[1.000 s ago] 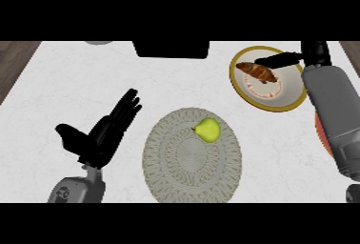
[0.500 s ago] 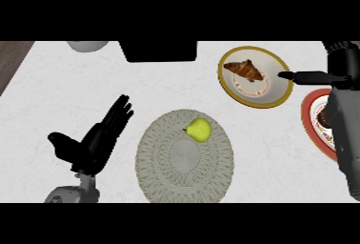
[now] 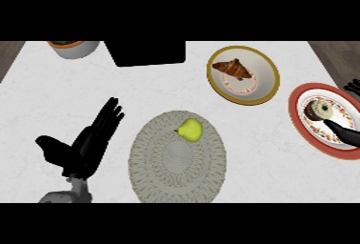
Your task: Pick the croissant from the placemat and place it in the bowl
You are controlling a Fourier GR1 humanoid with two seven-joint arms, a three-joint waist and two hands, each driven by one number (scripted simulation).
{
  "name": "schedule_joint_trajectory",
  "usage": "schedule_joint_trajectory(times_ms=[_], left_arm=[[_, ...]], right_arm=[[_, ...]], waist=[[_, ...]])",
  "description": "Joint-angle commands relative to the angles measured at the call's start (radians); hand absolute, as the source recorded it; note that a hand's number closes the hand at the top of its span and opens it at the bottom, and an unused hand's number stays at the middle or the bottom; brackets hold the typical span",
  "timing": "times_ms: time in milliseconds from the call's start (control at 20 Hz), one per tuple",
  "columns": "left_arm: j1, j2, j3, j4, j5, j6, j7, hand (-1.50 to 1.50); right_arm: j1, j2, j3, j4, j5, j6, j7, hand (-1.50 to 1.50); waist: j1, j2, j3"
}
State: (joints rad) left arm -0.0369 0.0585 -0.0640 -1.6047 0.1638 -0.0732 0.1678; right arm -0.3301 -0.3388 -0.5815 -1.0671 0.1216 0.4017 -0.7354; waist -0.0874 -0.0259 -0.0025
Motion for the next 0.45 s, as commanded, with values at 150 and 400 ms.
schedule_joint_trajectory(times_ms=[150, 400], left_arm=[[0.004, 0.013, 0.011, -0.004, 0.003, -0.009, -0.005, 0.00], [0.004, 0.023, 0.029, -0.002, 0.028, -0.033, -0.024, 0.00]], right_arm=[[0.481, 0.055, 0.001, -0.296, -0.099, 0.205, -0.146, 1.50], [0.815, 0.074, 0.084, -0.390, -0.045, 0.246, -0.313, 1.50]], waist=[[-0.015, 0.005, 0.000], [-0.001, 0.014, 0.002]])
